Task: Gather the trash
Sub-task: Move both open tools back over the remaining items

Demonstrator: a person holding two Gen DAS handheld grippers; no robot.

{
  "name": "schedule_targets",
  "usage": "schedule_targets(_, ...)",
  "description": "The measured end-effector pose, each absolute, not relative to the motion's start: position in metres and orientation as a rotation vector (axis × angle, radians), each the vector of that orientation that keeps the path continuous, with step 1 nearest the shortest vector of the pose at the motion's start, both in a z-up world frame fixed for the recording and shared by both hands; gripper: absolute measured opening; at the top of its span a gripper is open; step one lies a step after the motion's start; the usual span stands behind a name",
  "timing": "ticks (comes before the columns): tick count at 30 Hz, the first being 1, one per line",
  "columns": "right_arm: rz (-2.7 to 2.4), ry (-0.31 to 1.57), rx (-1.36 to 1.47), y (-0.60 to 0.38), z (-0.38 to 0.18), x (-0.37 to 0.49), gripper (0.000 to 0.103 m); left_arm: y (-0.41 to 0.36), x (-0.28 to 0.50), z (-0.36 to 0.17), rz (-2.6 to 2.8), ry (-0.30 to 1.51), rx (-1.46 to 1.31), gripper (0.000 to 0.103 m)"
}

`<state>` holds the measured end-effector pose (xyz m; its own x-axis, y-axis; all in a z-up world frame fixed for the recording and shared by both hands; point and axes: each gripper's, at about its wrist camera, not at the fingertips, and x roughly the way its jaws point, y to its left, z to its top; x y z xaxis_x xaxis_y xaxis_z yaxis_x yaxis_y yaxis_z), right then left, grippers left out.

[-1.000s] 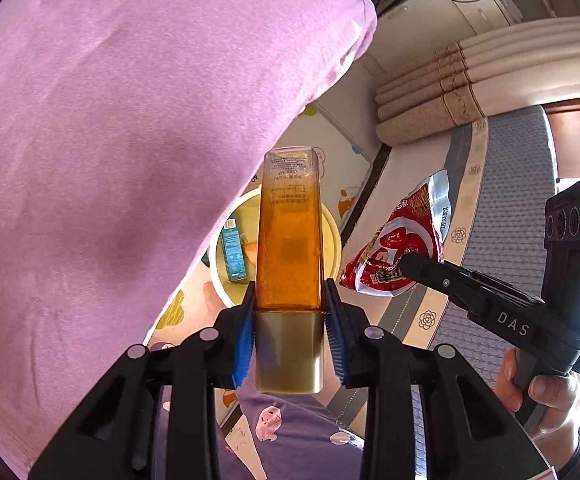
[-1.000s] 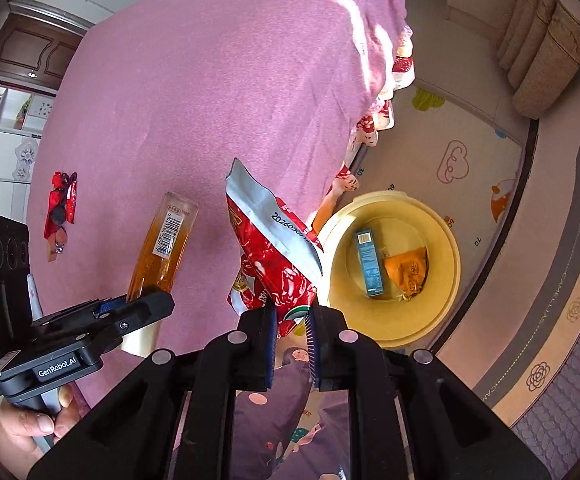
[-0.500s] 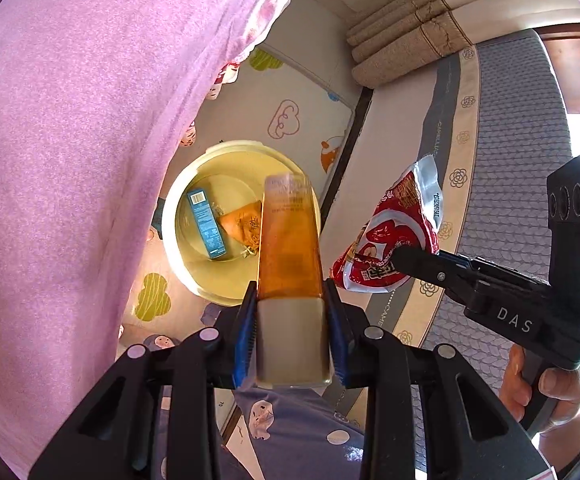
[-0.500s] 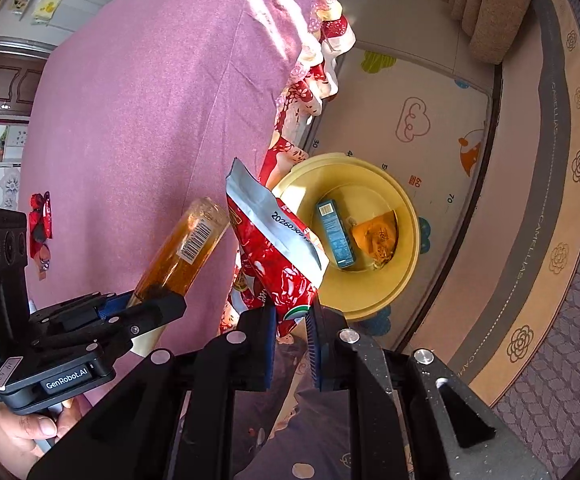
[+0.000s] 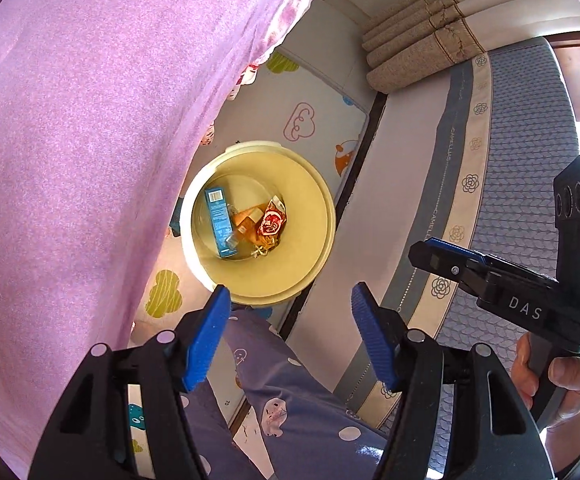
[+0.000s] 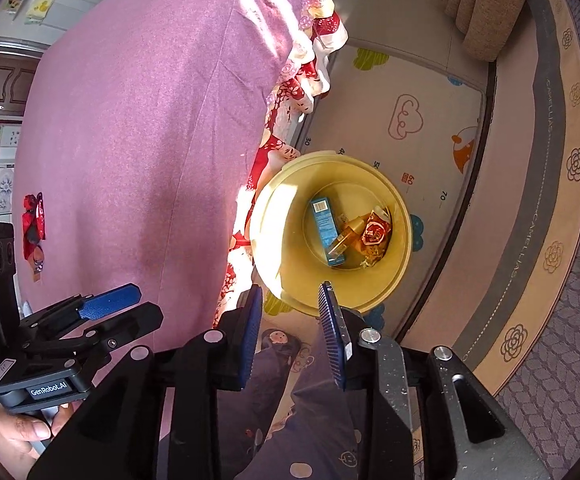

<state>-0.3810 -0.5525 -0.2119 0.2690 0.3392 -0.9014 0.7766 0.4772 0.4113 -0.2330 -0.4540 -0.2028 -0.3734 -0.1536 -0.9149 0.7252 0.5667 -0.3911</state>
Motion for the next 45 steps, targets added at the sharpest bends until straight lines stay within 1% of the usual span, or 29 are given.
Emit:
schedule_targets(10, -0.344, 1.330, 1.031, -0.541, -0.195, -0.347, 0.029, -0.428, -0.210, -0.189, -0.963, 1.684, 0.392, 0.063)
schedule_targets(20, -0.235, 1.334, 0.915, -0.500, -0.165, -0.274, 0.029, -0.366, -0.162, -0.168, -0.878, 1.647, 0.257, 0.063)
schedule_targets(30, -0.087, 1.332, 0.782, -0.420, -0.133, -0.174, 0.029, -0.264, -0.090, -0.137, -0.730, 1.565, 0.108, 0.063)
schedule_targets(36, 0.014, 1.312, 0.697, -0.358, -0.116, -0.114, 0.029, -0.188, -0.040, -0.117, -0.620, 1.491, 0.015, 0.063)
schedule_targets(40, 0.075, 1.302, 0.652, -0.318, -0.107, -0.078, 0.029, -0.134, -0.011, -0.109, -0.531, 1.461, -0.084, 0.063)
schedule_targets(45, 0.138, 1.297, 0.606, -0.278, -0.098, -0.041, 0.029, -0.089, 0.012, -0.103, -0.454, 1.423, -0.152, 0.063)
